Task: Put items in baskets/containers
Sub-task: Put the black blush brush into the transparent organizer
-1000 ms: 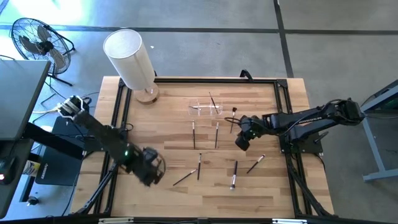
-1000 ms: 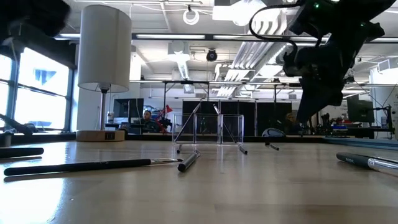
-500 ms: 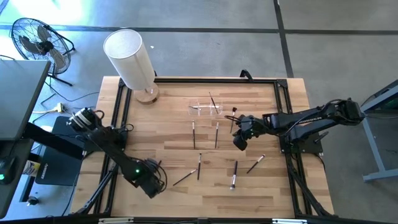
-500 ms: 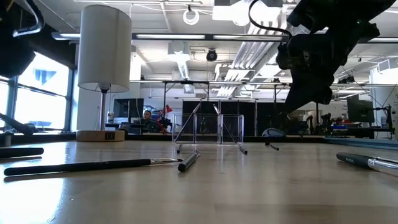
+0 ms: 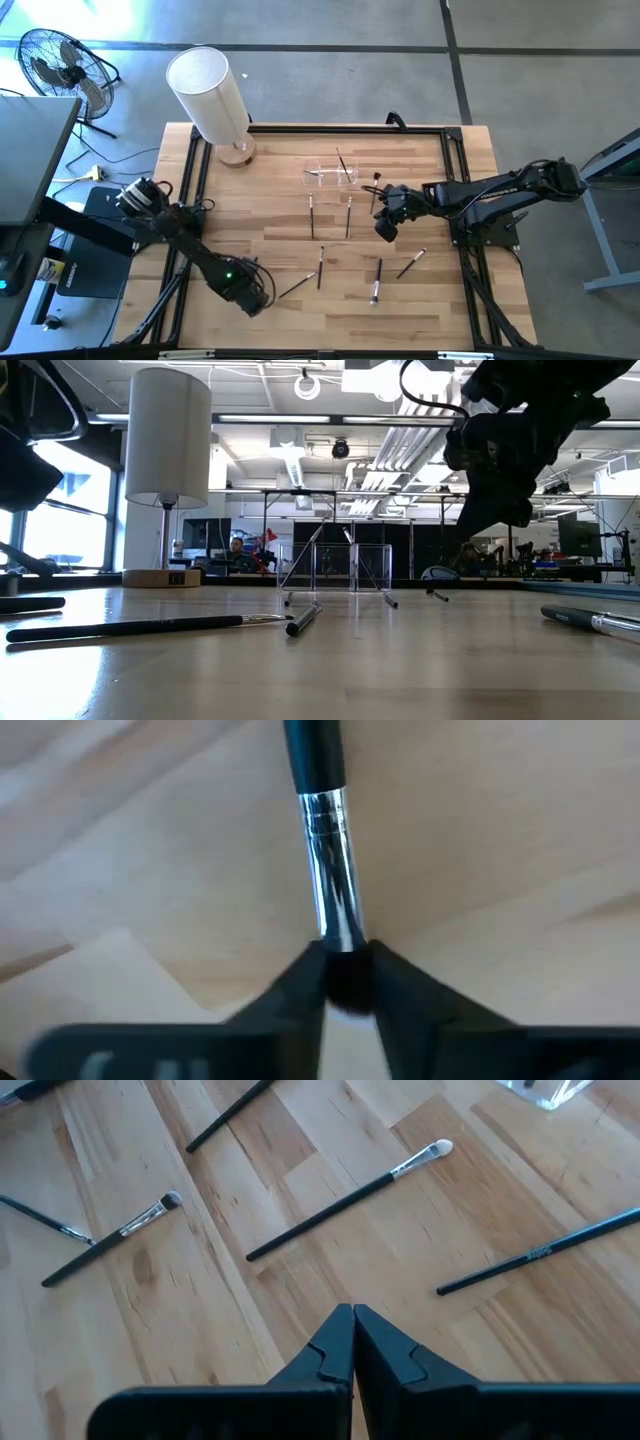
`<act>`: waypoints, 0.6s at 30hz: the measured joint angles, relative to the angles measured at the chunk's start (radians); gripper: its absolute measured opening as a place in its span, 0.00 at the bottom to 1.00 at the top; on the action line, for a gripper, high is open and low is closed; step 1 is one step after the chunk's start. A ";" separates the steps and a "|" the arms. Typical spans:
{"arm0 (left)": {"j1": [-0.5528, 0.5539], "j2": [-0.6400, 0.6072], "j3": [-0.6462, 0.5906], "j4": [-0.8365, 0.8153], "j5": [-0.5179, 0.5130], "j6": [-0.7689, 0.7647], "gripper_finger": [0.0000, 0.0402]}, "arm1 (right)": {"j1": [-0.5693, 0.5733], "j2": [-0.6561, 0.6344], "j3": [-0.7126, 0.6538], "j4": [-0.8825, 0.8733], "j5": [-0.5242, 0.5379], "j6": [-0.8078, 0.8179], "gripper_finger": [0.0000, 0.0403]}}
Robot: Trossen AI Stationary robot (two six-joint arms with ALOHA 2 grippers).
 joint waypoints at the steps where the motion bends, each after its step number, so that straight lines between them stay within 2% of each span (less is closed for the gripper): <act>1: 0.001 -0.005 0.000 0.008 0.012 0.003 0.10 | 0.000 0.000 0.000 0.001 0.002 -0.007 0.00; 3: 0.008 -0.020 0.002 0.048 0.032 0.007 0.03 | 0.000 0.000 0.000 0.005 0.015 -0.010 0.01; 6: 0.037 -0.046 0.005 0.123 0.031 0.044 0.04 | 0.000 0.000 0.000 0.023 0.023 -0.056 0.01; 10: 0.089 -0.090 0.006 0.165 -0.088 0.141 0.02 | 0.006 0.000 0.000 0.108 -0.109 -0.269 0.00; 12: 0.126 -0.101 0.005 0.150 -0.093 0.201 0.02 | 0.030 0.000 0.001 0.183 -0.135 -0.343 0.00; 14: 0.178 -0.125 0.005 0.146 -0.086 0.261 0.01 | 0.069 0.000 0.007 0.235 -0.100 -0.418 0.00; 18: 0.294 -0.140 0.004 0.176 -0.040 0.395 0.01 | 0.179 0.003 0.087 0.198 0.109 -0.624 0.00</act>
